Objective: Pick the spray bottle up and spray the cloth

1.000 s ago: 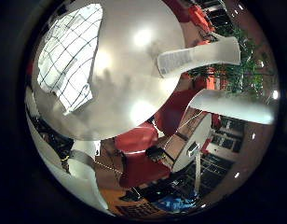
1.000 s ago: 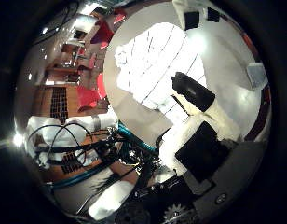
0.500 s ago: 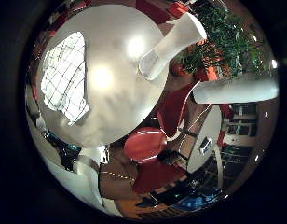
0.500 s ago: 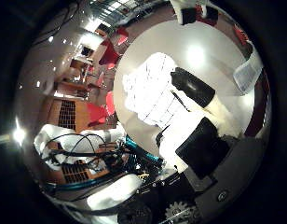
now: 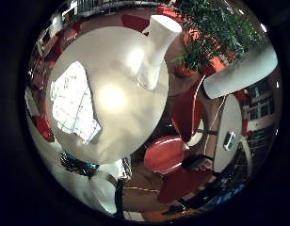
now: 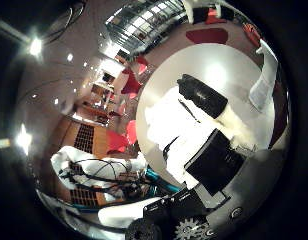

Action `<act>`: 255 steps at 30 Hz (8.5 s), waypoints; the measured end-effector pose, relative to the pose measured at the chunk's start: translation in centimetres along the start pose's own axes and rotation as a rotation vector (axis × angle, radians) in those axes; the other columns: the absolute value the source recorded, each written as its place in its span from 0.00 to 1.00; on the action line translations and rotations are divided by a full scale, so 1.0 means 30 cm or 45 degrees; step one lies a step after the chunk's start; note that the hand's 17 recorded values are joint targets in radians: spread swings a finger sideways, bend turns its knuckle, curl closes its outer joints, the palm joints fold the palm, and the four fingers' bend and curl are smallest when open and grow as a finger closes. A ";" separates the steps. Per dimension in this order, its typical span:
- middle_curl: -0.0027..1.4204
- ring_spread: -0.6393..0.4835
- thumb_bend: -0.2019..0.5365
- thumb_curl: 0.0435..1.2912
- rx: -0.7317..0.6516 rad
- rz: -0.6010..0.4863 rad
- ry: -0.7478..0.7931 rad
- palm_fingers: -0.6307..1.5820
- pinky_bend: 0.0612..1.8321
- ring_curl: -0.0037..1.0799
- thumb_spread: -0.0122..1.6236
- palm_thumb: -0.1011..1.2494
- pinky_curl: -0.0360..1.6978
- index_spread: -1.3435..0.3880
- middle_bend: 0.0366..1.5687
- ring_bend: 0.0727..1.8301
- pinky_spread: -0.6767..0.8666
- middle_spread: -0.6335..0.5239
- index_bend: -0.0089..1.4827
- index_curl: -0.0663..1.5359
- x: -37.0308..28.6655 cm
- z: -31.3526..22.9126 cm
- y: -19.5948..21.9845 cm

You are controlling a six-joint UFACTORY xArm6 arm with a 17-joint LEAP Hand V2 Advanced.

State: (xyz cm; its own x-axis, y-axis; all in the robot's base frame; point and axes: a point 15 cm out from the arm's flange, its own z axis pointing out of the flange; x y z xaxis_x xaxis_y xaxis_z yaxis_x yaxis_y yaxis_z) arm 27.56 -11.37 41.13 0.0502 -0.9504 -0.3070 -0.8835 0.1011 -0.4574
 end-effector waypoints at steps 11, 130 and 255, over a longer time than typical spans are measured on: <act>0.36 0.60 0.25 0.21 0.241 0.209 -0.193 0.48 0.15 0.26 0.77 0.55 0.16 0.61 0.16 0.26 0.70 0.48 0.11 0.28 0.169 -0.068 0.026; 0.48 0.38 0.25 0.53 -0.606 -0.215 -0.264 0.80 0.59 0.68 0.61 0.83 0.75 0.67 0.89 0.73 0.34 0.46 0.83 0.50 -0.226 0.295 -0.239; 0.37 0.34 0.24 0.49 -0.861 -0.535 -1.305 0.40 0.36 0.55 0.63 0.70 0.55 0.56 0.48 0.65 0.26 0.48 0.22 0.39 -1.567 1.030 0.143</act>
State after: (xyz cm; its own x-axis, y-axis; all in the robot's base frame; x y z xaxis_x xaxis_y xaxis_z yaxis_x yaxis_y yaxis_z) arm 35.82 42.83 27.81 0.4448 -0.1856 -0.8762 -0.7565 -0.6015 -0.2566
